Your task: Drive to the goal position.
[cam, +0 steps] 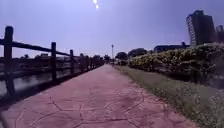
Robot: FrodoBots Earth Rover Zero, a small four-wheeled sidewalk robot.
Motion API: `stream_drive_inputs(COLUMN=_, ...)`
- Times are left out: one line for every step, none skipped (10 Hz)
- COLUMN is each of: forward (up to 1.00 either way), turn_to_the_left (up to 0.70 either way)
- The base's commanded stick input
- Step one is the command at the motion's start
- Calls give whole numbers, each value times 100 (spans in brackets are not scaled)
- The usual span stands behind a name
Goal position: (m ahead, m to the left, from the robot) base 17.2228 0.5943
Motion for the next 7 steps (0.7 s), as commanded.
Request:
stream_drive_inputs(forward=100, turn_to_the_left=28)
stream_drive_inputs(forward=100, turn_to_the_left=1)
stream_drive_inputs(forward=100, turn_to_the_left=1)
stream_drive_inputs(forward=100, turn_to_the_left=1)
stream_drive_inputs(forward=100, turn_to_the_left=1)
stream_drive_inputs(forward=100, turn_to_the_left=1)
stream_drive_inputs(forward=100, turn_to_the_left=1)
